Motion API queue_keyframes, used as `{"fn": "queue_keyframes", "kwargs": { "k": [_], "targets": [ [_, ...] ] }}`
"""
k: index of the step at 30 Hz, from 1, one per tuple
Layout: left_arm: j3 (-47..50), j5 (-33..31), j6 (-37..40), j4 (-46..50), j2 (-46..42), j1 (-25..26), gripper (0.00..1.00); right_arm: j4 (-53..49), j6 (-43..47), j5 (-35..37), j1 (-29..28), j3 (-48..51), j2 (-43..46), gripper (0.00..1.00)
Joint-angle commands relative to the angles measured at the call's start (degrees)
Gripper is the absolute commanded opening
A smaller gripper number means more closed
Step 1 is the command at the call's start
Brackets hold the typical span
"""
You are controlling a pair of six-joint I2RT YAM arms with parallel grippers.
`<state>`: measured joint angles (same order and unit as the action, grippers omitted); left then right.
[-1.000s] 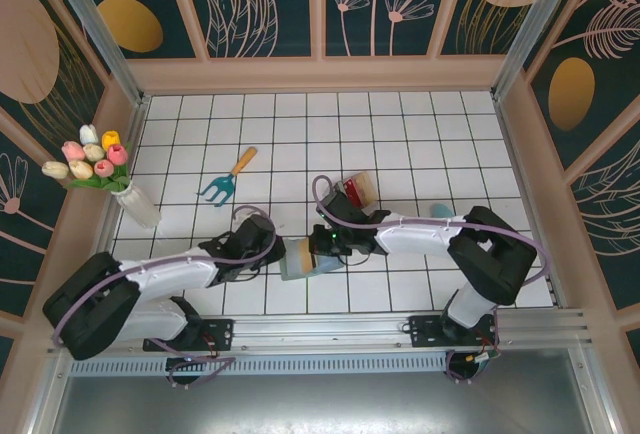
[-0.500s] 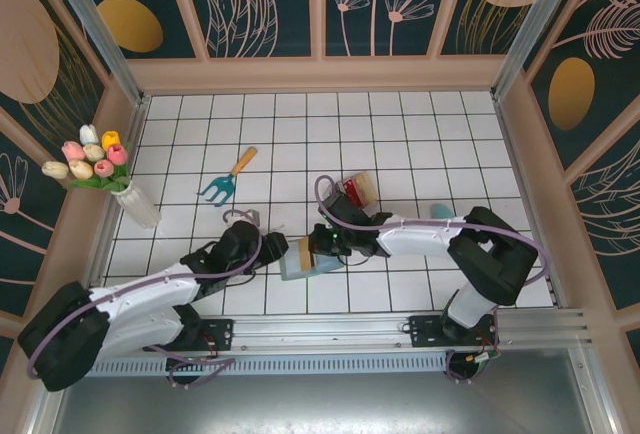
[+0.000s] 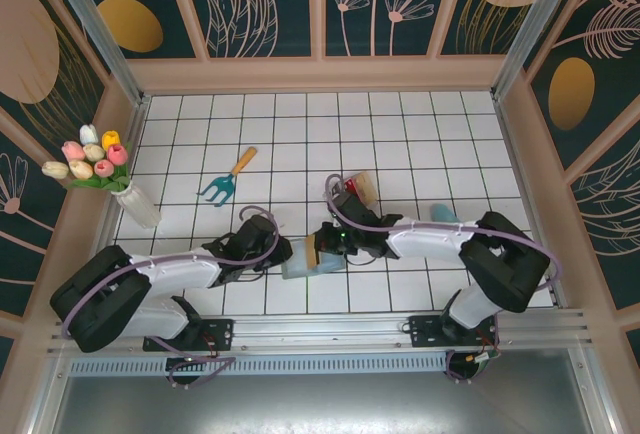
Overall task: Put the credit cards into the card holder
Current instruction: Flip over the card slot in the card holder, then insert the credit card into the card slot.
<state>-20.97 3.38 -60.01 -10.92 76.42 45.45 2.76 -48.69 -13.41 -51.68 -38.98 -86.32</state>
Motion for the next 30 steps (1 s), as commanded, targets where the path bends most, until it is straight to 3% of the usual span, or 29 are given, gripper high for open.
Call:
{"fn": "queue_keyframes", "kwargs": {
  "k": [1,11,15,22,30],
  "targets": [
    [-0.19,-1.07,1.26,2.9,1.79,0.19,0.17,3.14,0.83,-0.87,1.48,3.64,2.19,0.02],
    [-0.38,-1.22,1.74,3.34,2.77,0.24,0.18,13.18,-0.55,-4.76,1.58,6.71,-0.24,0.02],
    [-0.36,-1.29,1.65,3.34,3.29,0.2,0.18,14.1,-1.39,-5.04,1.48,7.07,-2.21,0.01],
    [-0.06,-2.3,1.12,4.5,2.61,0.25,0.17,12.09,-1.94,-2.61,2.02,8.7,2.99,0.0],
    [0.56,-2.07,0.77,3.82,2.17,0.21,0.17,11.38,-1.84,-1.81,-0.44,6.99,-3.26,0.0]
  ]
}}
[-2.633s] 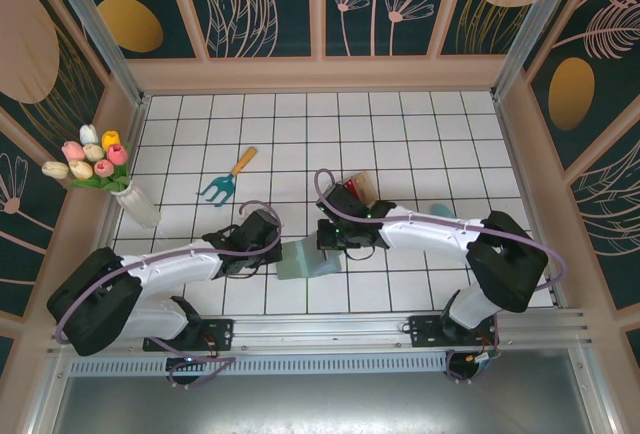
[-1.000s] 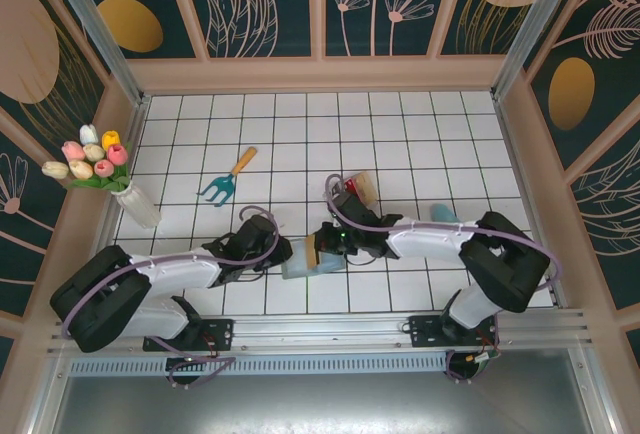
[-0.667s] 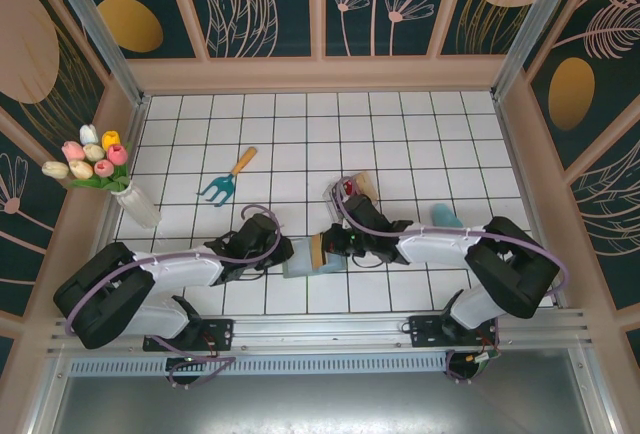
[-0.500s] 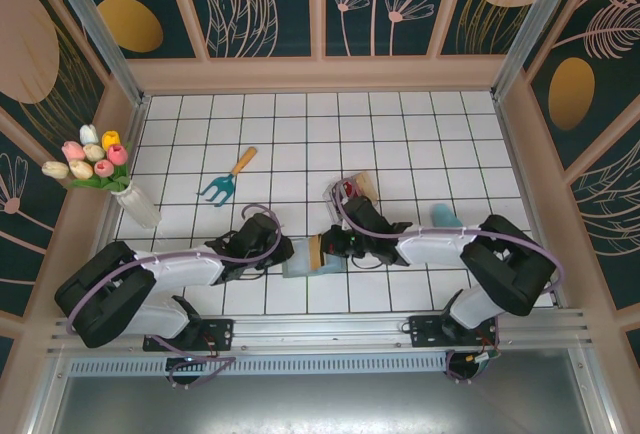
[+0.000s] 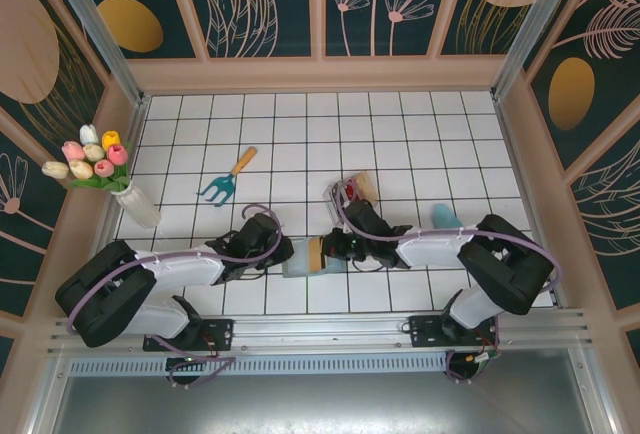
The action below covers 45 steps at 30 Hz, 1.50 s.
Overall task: Put the credit cards into the card holder
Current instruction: Insert the credit card into the card slot.
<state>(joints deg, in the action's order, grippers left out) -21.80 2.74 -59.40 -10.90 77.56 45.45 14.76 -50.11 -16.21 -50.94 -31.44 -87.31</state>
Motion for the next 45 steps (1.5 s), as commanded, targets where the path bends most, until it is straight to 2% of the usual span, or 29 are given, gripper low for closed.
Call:
{"fn": "queue_keyframes", "kwargs": {
  "k": [1,13,18,22,24,27,30,37,45],
  "targets": [
    [1.57,-1.42,0.01,3.41,1.2,0.18,0.17,0.35,-0.82,0.76,-1.27,-0.59,-2.98,0.0],
    [1.85,-2.01,-0.59,3.94,0.08,0.2,0.18,2.7,-2.56,0.19,-2.32,-3.25,-7.73,0.0],
    [2.2,-2.36,-0.88,3.93,-0.23,0.24,0.2,4.61,-4.17,-1.28,-3.18,-4.41,-9.66,0.05],
    [2.38,-2.83,-0.96,4.3,-0.67,0.2,0.21,-0.13,-2.9,-0.41,-3.82,-7.66,-10.44,0.09],
    [2.45,-3.46,-1.15,4.97,-0.97,0.2,0.21,-4.88,-1.79,1.9,-3.63,-8.64,-9.02,0.12],
    [2.99,-4.47,-1.72,5.51,-1.67,0.21,0.21,-8.65,-0.27,3.86,-3.09,-8.24,-5.54,0.23],
    [3.74,-5.11,-2.13,5.36,-2.8,0.24,0.22,-11.06,0.63,4.28,-2.55,-7.89,-3.77,0.25],
    [4.22,-5.51,-2.04,5.45,-4.43,0.22,0.26,-8.9,1.46,-0.56,-2.15,-8.39,-7.13,0.21],
    [3.49,-4.33,-1.69,3.65,-1.98,0.18,0.26,-6.67,2.68,-5.13,-2.91,-12.89,-12.06,0.15]
  ]
}}
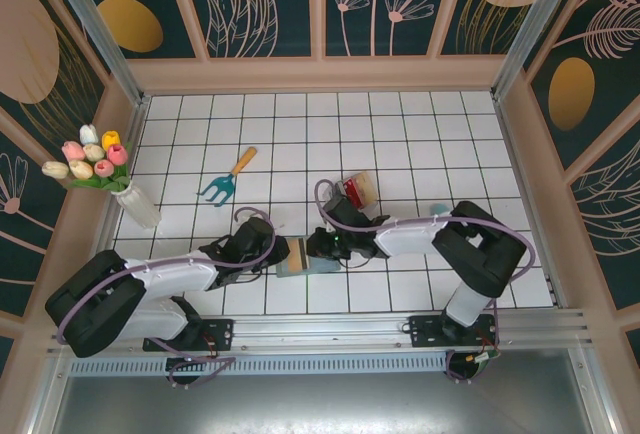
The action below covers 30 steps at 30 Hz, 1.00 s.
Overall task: Put the credit cards into the card holder
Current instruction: Insert the credit card into the card slot, then touch the card slot at the card holder.
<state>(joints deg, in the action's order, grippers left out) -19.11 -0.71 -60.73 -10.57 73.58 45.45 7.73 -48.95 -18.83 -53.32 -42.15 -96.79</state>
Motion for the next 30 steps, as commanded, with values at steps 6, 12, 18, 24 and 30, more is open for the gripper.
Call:
{"fn": "queue_keyframes", "kwargs": {
  "k": [6,12,18,24,30],
  "targets": [
    [0.44,-1.05,-0.31,3.35,1.93,0.23,0.27,-1.31,3.39,-4.12,-1.59,-7.05,-6.42,0.14],
    [0.39,-2.29,-0.54,4.77,1.29,0.18,0.29,-4.62,4.44,-1.42,-1.83,-8.64,-5.95,0.14],
    [0.13,-4.53,-0.62,8.22,-2.07,0.17,0.33,-14.38,5.36,8.2,-1.35,-7.98,0.38,0.21],
    [0.31,-4.64,-0.23,7.26,-0.35,0.17,0.31,-21.34,5.98,14.28,-0.92,-5.19,1.55,0.21],
    [0.31,-3.92,-0.13,6.36,3.91,0.23,0.28,-28.19,4.77,21.92,-0.83,-6.11,0.04,0.16]
  ]
}}
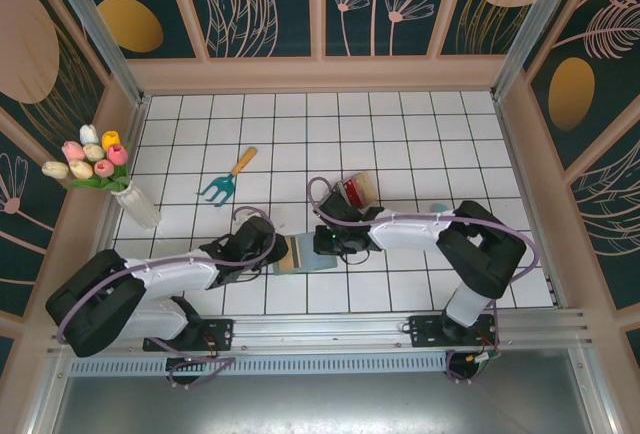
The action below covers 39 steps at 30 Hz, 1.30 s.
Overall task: Put the credit cards into the card holder
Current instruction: Touch the card slot at the card holder.
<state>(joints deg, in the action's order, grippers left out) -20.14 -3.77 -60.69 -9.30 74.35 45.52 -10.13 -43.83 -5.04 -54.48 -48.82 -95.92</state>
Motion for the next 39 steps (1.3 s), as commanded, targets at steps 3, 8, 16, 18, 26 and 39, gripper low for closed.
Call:
{"fn": "queue_keyframes", "kwargs": {
  "k": [3,8,16,18,26,39],
  "targets": [
    [1.25,-1.08,0.14,5.34,3.78,0.16,0.27,-12.28,-0.48,11.18,0.22,-1.06,0.01,0.14],
    [0.65,-0.73,0.96,5.45,3.98,0.18,0.26,-8.69,3.25,8.02,-1.05,-4.9,3.43,0.14],
    [-0.51,-0.09,2.31,5.82,5.31,0.1,0.25,0.62,3.03,-3.56,-2.12,-6.18,-0.57,0.1],
    [-0.69,0.08,2.41,5.72,5.89,0.13,0.25,-0.35,2.64,-2.76,-2.12,-6.38,-2.91,0.09],
    [-0.03,-2.42,1.71,6.94,7.15,0.1,0.21,-10.78,3.13,5.59,-2.17,-6.66,-6.31,0.09],
    [0.92,-2.89,1.68,6.04,8.78,0.11,0.2,-18.67,2.96,12.93,-1.16,-5.78,-2.07,0.11]
  ]
}}
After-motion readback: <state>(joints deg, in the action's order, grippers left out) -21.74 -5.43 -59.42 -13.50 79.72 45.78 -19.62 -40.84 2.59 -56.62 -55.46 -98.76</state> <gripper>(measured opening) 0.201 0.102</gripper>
